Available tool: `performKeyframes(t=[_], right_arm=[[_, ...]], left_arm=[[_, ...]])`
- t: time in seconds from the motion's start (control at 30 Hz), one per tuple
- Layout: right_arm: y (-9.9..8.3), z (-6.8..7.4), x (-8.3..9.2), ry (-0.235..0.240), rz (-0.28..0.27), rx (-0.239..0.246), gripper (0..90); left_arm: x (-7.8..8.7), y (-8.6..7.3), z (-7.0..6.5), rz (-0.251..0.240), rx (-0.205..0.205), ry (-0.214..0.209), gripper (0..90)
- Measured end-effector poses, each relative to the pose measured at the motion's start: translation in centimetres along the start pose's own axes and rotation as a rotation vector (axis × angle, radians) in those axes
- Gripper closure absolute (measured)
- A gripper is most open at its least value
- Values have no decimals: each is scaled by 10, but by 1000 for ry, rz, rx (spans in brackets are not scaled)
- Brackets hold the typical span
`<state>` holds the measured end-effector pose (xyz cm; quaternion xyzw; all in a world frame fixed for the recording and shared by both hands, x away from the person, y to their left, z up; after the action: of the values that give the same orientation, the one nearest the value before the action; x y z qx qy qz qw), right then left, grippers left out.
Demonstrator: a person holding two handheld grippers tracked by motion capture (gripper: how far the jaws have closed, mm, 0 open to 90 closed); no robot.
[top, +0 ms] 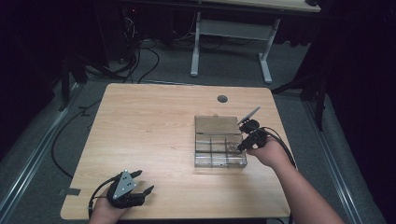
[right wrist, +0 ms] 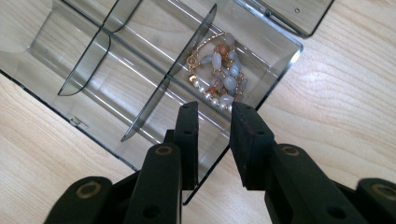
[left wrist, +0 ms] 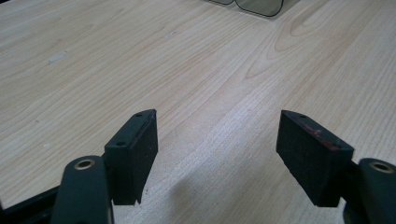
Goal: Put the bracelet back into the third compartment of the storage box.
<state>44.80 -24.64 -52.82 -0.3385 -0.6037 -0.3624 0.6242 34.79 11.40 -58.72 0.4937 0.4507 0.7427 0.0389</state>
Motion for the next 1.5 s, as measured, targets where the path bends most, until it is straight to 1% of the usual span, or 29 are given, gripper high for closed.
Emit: performKeyframes(t=[0.03, 0.07, 0.1, 0.13, 0.17, 0.3, 0.33, 0.37, 0.4, 0.43, 0.5, 0.6, 0.67, 0.73, 0.8, 0.87, 0.93, 0.97, 1.03, 1.1, 1.17, 1.3, 1.37, 1.43, 1.5], right_arm=[[0, -1, 0, -3, -16, 17, 729], [-3, 1, 0, -1, -14, -1, 727], [-5, 1, 0, -9, -10, -8, 727], [-6, 1, 0, -8, -27, 0, 727], [-8, 2, 0, -2, -33, -5, 726], [-15, 0, -1, -20, -56, -7, 727], [-17, 0, -1, -24, -66, -12, 727], [-19, 1, -1, -14, -73, -30, 721], [-21, 0, -1, -14, -85, -15, 708], [-23, 1, -2, -7, -89, -16, 704], [-27, 1, -3, -36, -99, -5, 705], [-33, 2, -2, -16, -137, -14, 706], [-38, 2, -2, -26, -149, -10, 706], [-42, 4, -2, -16, -176, -10, 706], [-46, 5, -2, -19, -199, -11, 709], [-52, 7, -3, -12, -223, -10, 714], [-57, 9, -5, -29, -240, -3, 714], [-60, 10, -6, -33, -254, 2, 713], [-65, 13, -8, -22, -279, -1, 710], [-70, 14, -10, -33, -307, 4, 702], [-76, 15, -13, -36, -333, -4, 695], [-85, 19, -21, -27, -394, -12, 695], [-87, 20, -23, -35, -445, -12, 687], [-90, 23, -25, -16, -490, -32, 672], [-91, 25, -26, -18, -540, -31, 659]], left_arm=[[0, 0, 0, 0, 0, 1, 301], [0, 0, 0, -1, 0, 1, 301], [0, 0, 0, -2, 0, 2, 301], [0, 0, 0, -5, 1, 2, 301], [1, 0, 0, -7, 2, 2, 301], [1, 1, 1, -12, 3, 5, 301], [1, 1, 1, -13, 3, 6, 301], [1, 1, 1, -15, 3, 7, 301], [1, 1, 1, -15, 3, 8, 301], [1, 1, 1, -18, 4, 10, 301], [2, 1, 1, -19, 4, 9, 301], [2, 1, 2, -21, 6, 10, 301], [2, 1, 2, -22, 8, 11, 301], [2, 2, 2, -27, 13, 11, 301], [3, 2, 3, -30, 16, 11, 302], [3, 2, 3, -30, 19, 9, 302], [3, 2, 3, -31, 21, 8, 302], [3, 2, 3, -31, 23, 9, 302], [3, 2, 4, -33, 25, 11, 302], [3, 2, 4, -35, 29, 11, 302], [3, 2, 4, -35, 31, 9, 302], [3, 2, 5, -37, 37, 8, 302], [3, 2, 5, -38, 43, 7, 302], [3, 2, 5, -39, 46, 6, 302], [3, 2, 6, -36, 48, 6, 301]])
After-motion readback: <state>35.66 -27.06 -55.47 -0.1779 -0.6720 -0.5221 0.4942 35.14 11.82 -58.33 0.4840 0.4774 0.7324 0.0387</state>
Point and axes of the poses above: each handheld gripper's, and its own axes: x roughly backward along the jaws, y roughly out of its top, z roughly to its left, the point moved 10 cm from there along -x, roughly forward along the jaws, and after that the axes turned 12 degrees about z, right-handed, at the moved point
